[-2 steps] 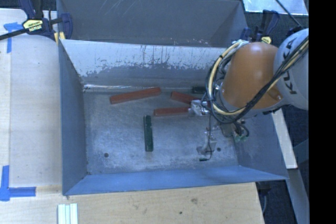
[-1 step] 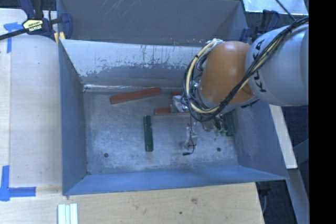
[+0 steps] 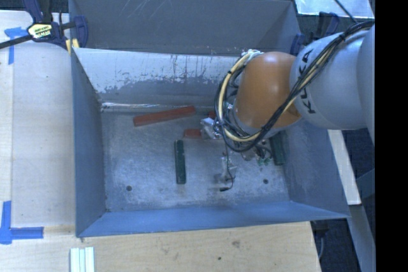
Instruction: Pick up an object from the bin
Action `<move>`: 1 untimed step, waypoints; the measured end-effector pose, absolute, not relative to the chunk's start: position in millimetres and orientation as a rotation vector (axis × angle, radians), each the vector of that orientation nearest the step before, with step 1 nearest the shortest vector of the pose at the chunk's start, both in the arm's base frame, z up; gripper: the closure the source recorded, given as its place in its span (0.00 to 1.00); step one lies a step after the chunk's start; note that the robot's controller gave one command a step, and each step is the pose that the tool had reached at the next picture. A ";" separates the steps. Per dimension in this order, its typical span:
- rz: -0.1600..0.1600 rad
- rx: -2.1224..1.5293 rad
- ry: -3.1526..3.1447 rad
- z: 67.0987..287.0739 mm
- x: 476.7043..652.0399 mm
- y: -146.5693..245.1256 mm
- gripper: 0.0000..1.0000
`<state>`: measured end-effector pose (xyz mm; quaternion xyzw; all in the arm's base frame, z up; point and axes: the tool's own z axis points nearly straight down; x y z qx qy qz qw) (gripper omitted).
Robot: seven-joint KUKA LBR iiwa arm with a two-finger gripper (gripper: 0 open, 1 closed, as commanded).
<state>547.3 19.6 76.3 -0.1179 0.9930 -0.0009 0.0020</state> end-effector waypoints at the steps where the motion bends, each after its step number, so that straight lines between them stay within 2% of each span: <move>1: 0.001 -0.462 3.103 83.9 542.8 37.8 0.00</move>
Offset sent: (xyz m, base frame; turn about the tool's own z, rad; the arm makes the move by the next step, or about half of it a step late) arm 0.0570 0.0072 0.0361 0.3216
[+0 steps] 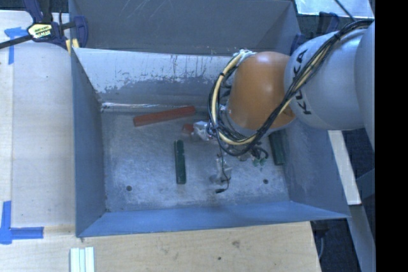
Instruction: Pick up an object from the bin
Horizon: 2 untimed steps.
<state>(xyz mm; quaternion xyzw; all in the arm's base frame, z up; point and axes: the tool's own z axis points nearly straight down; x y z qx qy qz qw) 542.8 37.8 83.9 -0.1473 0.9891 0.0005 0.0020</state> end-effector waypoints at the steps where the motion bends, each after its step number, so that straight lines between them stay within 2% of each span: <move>1: 0.002 -0.284 3.132 90.7 559.1 33.9 0.00; 2: 0.000 0.000 3.137 98.0 587.5 42.3 0.00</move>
Offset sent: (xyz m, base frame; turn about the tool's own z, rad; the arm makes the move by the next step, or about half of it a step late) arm 0.0739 0.0205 0.0182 0.1178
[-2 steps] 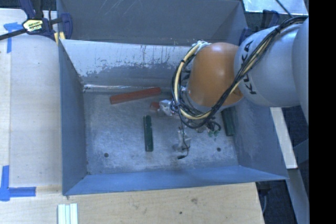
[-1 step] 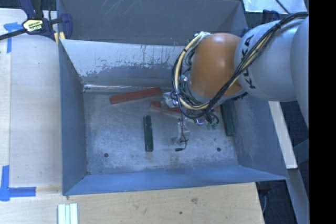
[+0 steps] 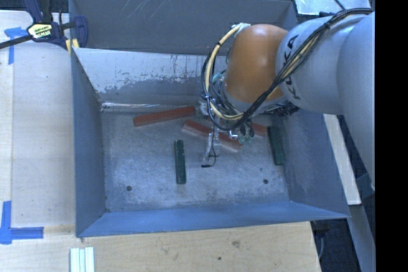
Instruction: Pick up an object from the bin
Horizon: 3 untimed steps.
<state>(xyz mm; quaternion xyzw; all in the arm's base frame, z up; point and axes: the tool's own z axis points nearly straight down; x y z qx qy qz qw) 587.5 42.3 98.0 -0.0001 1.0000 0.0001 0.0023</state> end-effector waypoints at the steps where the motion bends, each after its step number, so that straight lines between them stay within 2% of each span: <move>1: 0.000 -0.278 3.125 73.9 625.7 3.4 1.00; 2: 0.000 -0.279 3.125 73.9 625.7 3.5 1.00; 3: -0.001 -0.247 3.128 183.2 618.1 -44.4 1.00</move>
Offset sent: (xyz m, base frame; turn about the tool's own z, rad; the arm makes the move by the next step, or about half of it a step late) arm 0.0000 0.0000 0.0000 0.0000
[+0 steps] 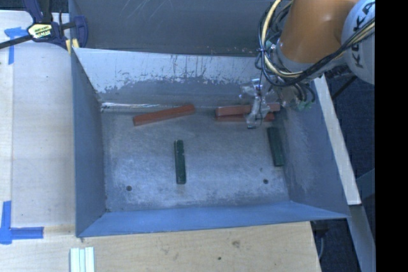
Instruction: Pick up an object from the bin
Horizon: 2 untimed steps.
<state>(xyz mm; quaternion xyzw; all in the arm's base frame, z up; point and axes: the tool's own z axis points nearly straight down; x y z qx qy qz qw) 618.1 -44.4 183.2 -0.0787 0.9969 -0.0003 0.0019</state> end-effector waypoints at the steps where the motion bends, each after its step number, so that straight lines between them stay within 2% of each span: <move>1: -0.001 -0.247 3.128 183.2 618.0 -44.4 1.00; 2: -0.001 -0.200 3.131 235.0 607.3 -58.0 1.00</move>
Offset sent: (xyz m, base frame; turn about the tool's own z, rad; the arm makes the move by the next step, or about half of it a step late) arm -0.0116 -0.0129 0.0513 0.0287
